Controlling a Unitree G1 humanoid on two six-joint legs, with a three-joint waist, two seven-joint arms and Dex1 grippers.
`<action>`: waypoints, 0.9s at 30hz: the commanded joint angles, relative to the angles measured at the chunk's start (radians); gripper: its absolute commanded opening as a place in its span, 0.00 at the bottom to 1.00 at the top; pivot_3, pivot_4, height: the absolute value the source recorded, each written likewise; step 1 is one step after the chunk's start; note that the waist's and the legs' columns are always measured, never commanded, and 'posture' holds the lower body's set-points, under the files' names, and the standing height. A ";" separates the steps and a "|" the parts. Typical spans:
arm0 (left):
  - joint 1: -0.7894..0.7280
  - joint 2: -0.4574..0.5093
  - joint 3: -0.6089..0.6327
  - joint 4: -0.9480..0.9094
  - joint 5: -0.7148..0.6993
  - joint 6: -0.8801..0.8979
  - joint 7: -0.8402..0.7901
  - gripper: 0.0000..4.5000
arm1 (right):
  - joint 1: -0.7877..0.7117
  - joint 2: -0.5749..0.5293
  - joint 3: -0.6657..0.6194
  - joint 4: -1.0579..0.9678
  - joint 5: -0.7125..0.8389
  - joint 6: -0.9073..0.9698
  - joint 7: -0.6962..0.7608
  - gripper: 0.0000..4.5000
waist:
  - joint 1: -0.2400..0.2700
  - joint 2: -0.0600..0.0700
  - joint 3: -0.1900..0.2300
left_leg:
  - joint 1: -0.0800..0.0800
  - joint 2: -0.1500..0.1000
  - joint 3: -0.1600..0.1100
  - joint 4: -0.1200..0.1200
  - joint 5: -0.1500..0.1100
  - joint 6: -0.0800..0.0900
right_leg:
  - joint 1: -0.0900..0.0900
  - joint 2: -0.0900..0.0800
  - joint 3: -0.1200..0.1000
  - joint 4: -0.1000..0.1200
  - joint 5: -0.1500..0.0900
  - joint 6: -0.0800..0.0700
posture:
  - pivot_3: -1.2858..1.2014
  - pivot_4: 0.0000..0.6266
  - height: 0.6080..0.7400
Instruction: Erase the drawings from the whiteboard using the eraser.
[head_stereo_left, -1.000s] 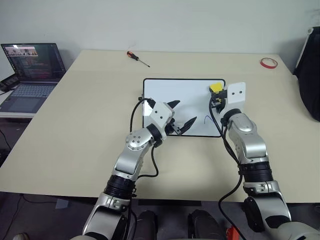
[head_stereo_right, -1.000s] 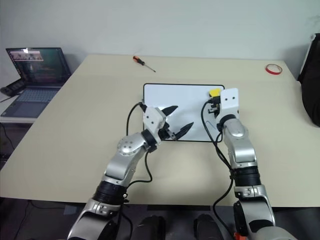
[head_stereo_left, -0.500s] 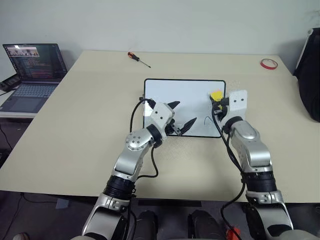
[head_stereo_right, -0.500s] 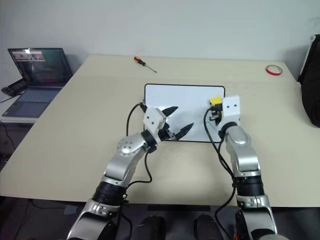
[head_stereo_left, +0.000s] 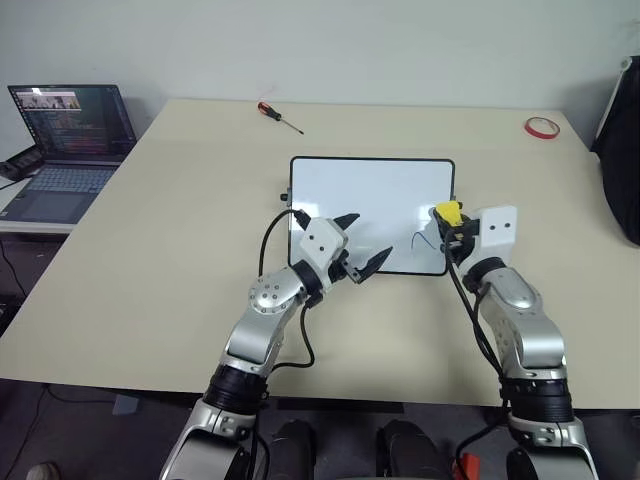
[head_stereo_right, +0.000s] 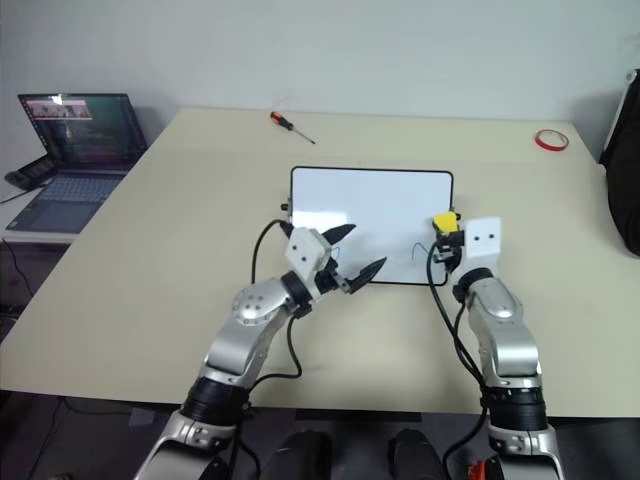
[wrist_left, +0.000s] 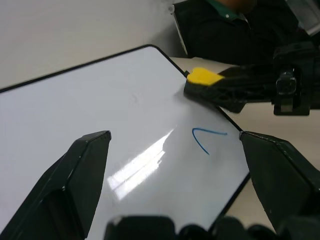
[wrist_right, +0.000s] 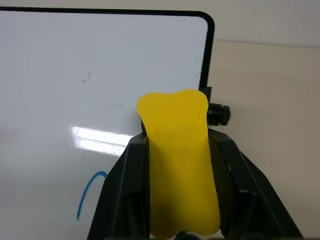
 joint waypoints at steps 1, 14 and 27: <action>0.058 0.016 -0.015 -0.097 -0.008 0.004 -0.007 1.00 | 0.022 -0.029 0.009 -0.078 -0.015 -0.095 0.039 0.27 | -0.001 0.000 0.000 | 0.000 0.000 0.000 0.000 0.000 0.000 | 0.000 0.000 0.000 0.000 0.000 0.000 | 0.52 0.24 1.00; 0.098 0.006 -0.049 -0.083 0.014 0.006 0.017 1.00 | -0.013 -0.025 0.110 0.014 -0.076 -0.204 0.079 0.27 | 0.002 0.000 0.000 | 0.001 0.000 0.000 0.000 0.000 0.000 | 0.001 0.000 -0.001 0.000 0.000 0.000 | 0.52 0.24 1.00; 0.071 0.013 -0.044 -0.088 0.008 0.021 0.010 1.00 | -0.038 -0.055 0.182 0.099 -0.163 -0.142 0.100 0.27 | 0.001 0.000 0.000 | 0.001 0.000 0.000 0.000 0.000 0.000 | 0.001 0.000 0.000 0.000 0.000 0.000 | 0.52 0.24 1.00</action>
